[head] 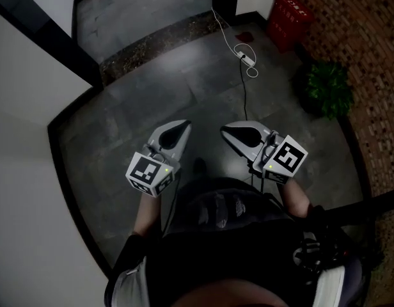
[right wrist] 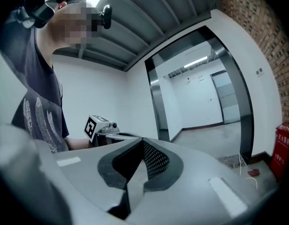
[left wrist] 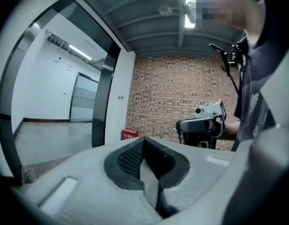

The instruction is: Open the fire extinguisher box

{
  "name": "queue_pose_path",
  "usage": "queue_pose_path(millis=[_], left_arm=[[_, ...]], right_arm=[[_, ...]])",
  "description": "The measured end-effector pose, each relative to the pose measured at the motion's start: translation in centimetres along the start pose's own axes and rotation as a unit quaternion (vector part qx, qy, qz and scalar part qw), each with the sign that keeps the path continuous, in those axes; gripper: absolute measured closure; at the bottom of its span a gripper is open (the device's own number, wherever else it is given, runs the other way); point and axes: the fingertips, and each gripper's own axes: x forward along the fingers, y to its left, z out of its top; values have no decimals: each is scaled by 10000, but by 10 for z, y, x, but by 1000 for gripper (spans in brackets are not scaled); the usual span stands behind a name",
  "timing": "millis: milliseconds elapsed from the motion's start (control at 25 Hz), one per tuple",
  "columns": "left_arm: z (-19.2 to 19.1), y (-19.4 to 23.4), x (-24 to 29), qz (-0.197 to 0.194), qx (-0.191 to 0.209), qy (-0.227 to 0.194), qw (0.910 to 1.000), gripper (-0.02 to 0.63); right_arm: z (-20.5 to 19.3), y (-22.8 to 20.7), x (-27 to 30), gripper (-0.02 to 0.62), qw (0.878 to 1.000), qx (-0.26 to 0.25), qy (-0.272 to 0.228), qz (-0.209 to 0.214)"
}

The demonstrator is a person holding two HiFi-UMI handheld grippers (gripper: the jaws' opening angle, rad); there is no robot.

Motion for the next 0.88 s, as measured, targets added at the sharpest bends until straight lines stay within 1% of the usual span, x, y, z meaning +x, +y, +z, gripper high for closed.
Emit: queue_pose_path(millis=[120, 240, 320, 440, 600, 720, 880], left_arm=[[16, 43, 11, -412, 90, -49, 9991, 606], [19, 77, 22, -605, 230, 44, 9979, 606], [20, 92, 29, -657, 298, 50, 9974, 606], [18, 114, 43, -644, 178, 108, 9977, 606], [20, 130, 62, -680, 158, 105, 9975, 606], [25, 144, 83, -692, 195, 135, 9973, 606], [36, 159, 130, -699, 332, 281, 9966, 606]], right_arm=[[7, -30, 33, 597, 9992, -173, 152, -325], [18, -52, 56, 597, 9983, -173, 55, -562], [21, -62, 64, 597, 9979, -102, 58, -639], [16, -82, 70, 597, 9966, -60, 227, -785], [19, -113, 77, 597, 9952, 11, 165, -969], [30, -138, 88, 597, 9954, 61, 1, -951], [35, -186, 78, 597, 9956, -43, -61, -936]])
